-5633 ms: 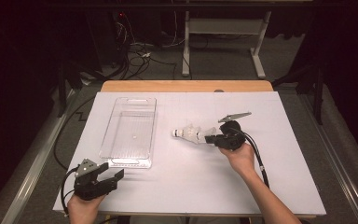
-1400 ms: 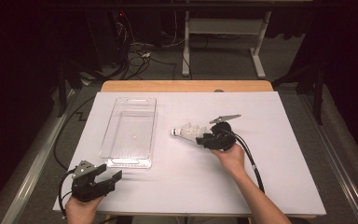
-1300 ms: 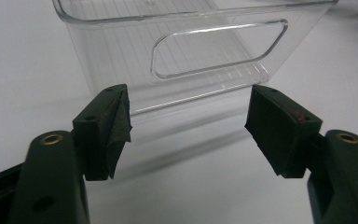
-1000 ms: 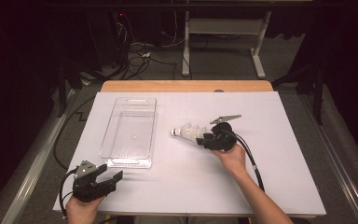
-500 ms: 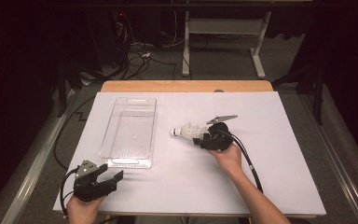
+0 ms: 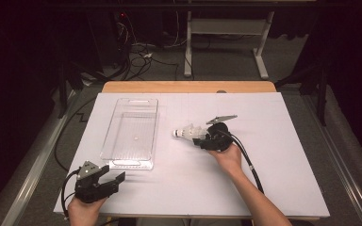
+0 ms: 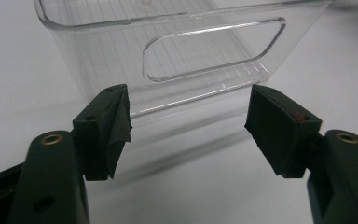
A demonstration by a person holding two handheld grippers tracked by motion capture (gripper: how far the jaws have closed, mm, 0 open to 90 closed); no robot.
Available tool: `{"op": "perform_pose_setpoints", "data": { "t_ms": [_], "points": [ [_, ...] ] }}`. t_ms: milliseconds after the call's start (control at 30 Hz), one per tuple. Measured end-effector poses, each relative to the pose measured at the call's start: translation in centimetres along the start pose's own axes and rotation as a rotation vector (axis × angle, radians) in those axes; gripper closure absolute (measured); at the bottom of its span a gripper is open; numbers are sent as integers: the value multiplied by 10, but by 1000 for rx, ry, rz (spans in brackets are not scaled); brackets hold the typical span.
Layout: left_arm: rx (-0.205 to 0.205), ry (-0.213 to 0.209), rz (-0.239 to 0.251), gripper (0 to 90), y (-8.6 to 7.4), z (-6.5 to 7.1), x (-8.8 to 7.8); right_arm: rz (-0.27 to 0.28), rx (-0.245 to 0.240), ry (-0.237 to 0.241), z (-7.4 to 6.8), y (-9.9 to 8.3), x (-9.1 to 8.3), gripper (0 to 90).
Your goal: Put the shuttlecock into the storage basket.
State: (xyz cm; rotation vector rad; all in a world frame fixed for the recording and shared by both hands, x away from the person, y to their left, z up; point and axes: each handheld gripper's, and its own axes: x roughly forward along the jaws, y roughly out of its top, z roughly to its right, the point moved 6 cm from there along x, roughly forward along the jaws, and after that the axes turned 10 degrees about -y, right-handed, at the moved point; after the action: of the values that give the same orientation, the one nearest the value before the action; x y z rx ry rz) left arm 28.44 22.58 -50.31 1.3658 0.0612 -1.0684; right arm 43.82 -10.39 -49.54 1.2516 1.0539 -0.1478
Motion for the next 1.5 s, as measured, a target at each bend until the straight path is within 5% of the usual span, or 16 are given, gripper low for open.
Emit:
{"op": "perform_pose_setpoints", "data": {
  "t_ms": [733,1500],
  "points": [
    [1,2,0,316,0,0,0,-14,-8,-7,-7,5,12,669],
    [2,-1,-4,315,0,0,0,-46,-15,23,-9,5,17,876]
  ]
}}
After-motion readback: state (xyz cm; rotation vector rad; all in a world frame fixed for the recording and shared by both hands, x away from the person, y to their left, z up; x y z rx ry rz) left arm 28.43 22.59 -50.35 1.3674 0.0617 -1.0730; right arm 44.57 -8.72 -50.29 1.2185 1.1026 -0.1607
